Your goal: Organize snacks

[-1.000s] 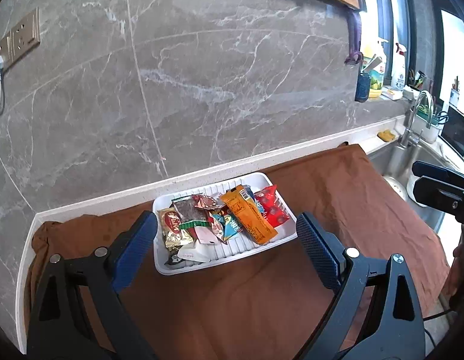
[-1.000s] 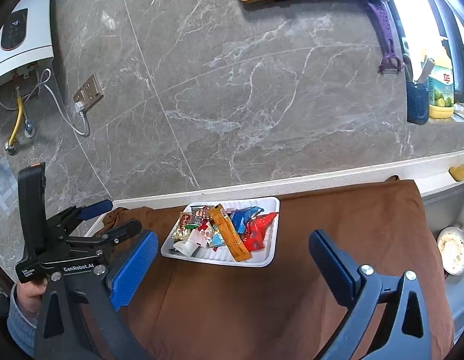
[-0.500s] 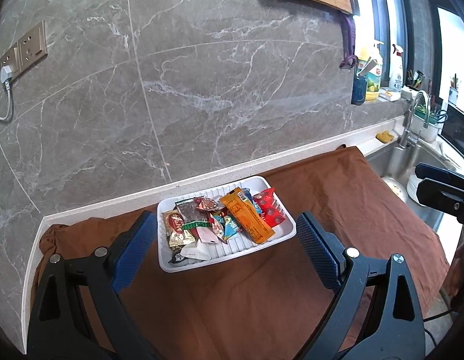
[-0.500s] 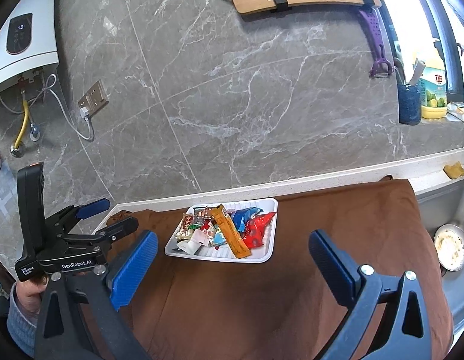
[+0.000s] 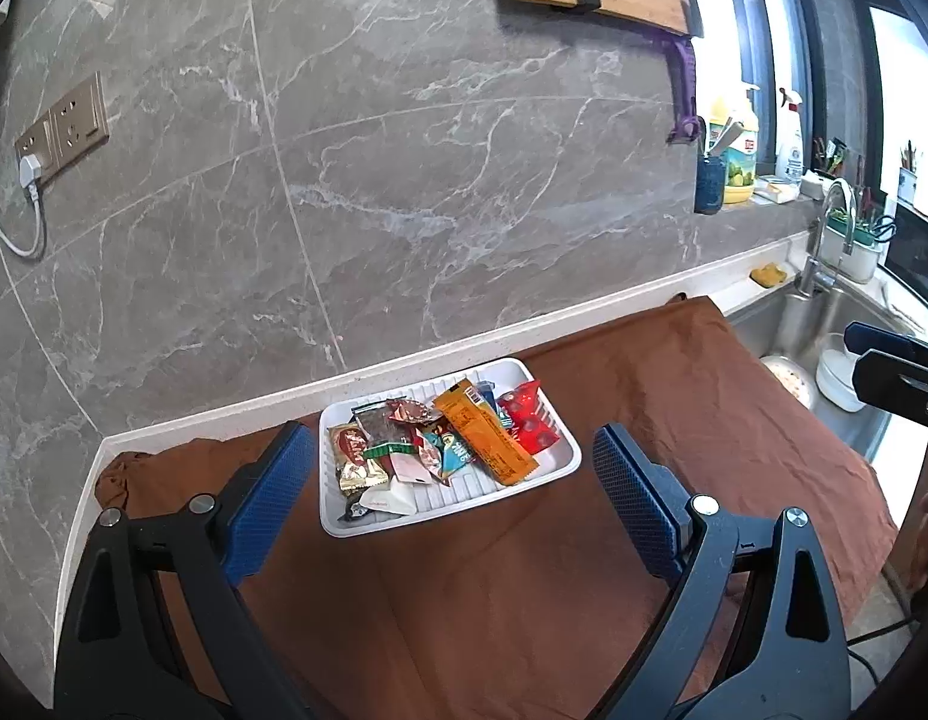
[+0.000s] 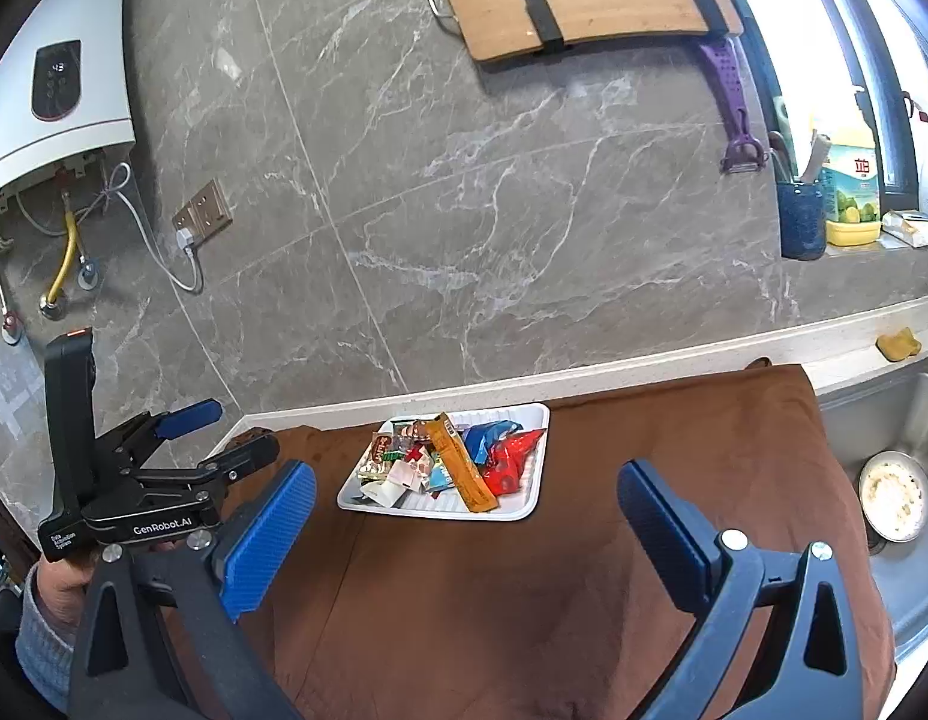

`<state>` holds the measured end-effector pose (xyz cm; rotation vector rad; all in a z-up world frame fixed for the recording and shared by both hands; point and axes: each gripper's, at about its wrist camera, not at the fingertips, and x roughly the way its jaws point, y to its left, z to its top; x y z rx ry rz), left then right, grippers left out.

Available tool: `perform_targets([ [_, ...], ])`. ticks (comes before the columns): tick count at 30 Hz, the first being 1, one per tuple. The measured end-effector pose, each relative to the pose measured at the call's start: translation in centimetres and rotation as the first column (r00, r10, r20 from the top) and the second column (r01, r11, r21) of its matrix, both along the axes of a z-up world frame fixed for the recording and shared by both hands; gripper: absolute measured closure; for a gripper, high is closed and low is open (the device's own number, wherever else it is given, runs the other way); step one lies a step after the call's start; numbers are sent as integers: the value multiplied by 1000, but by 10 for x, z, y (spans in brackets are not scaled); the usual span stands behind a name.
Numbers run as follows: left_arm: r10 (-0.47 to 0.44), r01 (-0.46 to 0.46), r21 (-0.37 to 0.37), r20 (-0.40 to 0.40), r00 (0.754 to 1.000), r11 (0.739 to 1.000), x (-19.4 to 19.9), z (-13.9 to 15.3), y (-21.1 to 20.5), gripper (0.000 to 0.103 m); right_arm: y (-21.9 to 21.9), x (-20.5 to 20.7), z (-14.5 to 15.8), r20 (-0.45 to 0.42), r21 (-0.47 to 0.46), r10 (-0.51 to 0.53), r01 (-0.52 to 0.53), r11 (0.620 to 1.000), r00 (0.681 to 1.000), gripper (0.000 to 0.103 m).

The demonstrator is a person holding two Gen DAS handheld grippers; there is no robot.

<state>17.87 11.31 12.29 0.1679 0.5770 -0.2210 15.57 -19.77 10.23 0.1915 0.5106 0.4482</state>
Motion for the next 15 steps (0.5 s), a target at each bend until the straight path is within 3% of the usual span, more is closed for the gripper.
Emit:
perform_targets([
  [15, -4, 3, 25, 37, 999, 1000, -45, 19, -35, 8, -45, -36, 7, 23, 24, -9, 9, 1000, 1000, 0],
])
